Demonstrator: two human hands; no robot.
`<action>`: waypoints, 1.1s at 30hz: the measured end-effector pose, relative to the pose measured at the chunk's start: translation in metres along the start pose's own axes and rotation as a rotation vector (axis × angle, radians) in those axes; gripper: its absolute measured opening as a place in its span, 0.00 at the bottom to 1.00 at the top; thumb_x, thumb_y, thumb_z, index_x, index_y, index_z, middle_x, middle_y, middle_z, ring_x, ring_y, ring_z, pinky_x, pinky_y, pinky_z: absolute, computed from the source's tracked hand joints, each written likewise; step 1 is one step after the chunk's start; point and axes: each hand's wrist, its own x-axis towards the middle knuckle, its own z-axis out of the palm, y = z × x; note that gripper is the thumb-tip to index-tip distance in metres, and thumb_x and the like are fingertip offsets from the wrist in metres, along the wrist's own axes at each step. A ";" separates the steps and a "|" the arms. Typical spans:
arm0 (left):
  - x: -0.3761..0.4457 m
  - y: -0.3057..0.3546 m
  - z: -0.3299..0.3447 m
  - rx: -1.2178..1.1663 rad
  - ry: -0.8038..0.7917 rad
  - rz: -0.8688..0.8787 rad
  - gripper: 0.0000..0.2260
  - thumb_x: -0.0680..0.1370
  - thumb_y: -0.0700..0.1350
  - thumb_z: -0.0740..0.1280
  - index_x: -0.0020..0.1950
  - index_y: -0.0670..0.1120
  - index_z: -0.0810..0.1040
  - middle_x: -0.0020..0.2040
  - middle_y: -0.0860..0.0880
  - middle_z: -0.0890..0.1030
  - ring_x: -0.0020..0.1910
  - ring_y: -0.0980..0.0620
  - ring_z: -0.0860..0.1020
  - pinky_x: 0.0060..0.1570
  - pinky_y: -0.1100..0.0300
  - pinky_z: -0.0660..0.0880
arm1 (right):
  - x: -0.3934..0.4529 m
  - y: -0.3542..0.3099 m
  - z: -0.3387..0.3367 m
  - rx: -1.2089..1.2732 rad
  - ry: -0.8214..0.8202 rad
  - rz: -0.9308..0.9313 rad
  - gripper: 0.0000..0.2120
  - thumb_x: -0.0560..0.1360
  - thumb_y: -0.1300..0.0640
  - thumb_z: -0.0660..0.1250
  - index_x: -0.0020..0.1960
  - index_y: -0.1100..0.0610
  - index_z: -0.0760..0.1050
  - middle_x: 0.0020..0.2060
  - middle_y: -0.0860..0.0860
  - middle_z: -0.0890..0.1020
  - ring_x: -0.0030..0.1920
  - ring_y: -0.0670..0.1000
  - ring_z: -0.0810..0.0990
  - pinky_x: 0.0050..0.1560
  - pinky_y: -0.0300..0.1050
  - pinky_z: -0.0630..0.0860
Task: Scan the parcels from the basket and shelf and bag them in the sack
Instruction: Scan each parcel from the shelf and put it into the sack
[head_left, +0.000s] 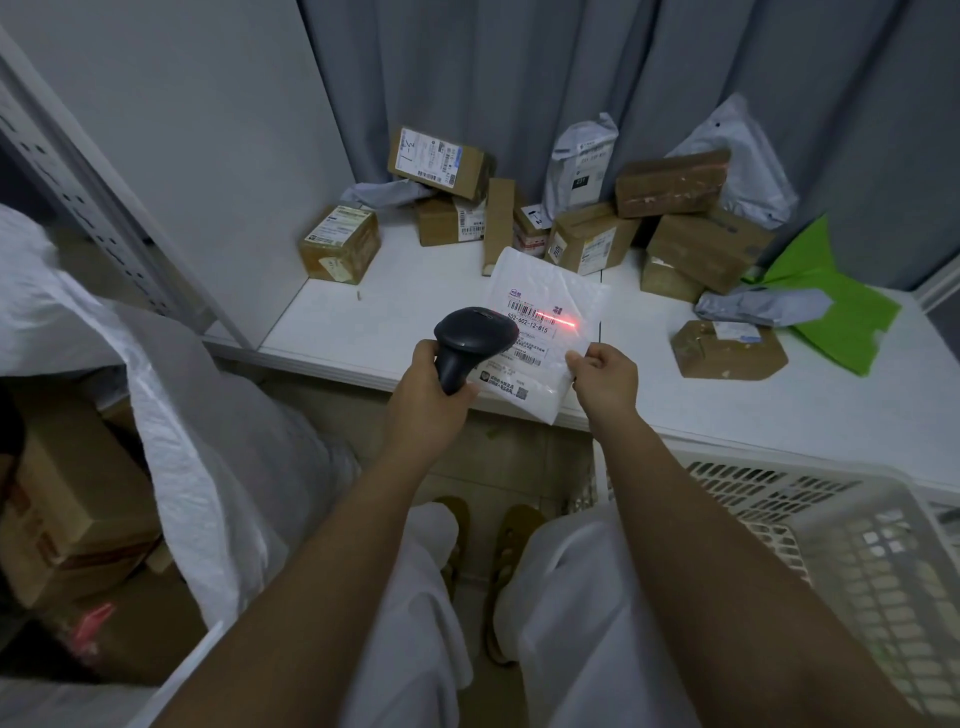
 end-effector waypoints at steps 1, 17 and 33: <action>0.001 -0.001 0.000 0.003 0.003 0.003 0.17 0.75 0.41 0.70 0.58 0.50 0.66 0.49 0.52 0.74 0.47 0.52 0.75 0.42 0.62 0.71 | 0.000 0.000 0.000 0.002 -0.001 -0.001 0.04 0.77 0.60 0.67 0.45 0.60 0.75 0.38 0.51 0.78 0.41 0.50 0.77 0.47 0.44 0.75; -0.010 0.027 -0.013 -0.324 0.312 0.087 0.16 0.75 0.41 0.70 0.58 0.53 0.71 0.50 0.54 0.78 0.51 0.54 0.77 0.49 0.59 0.72 | -0.060 -0.057 -0.001 0.363 -0.003 -0.123 0.06 0.78 0.60 0.66 0.43 0.54 0.74 0.36 0.46 0.78 0.36 0.41 0.79 0.43 0.39 0.80; -0.212 0.069 -0.178 -0.479 0.639 0.211 0.17 0.74 0.44 0.72 0.61 0.54 0.73 0.48 0.51 0.82 0.46 0.54 0.81 0.49 0.50 0.78 | -0.279 -0.195 0.019 0.512 -0.415 -0.376 0.05 0.77 0.60 0.68 0.45 0.53 0.75 0.42 0.51 0.81 0.38 0.46 0.79 0.37 0.37 0.79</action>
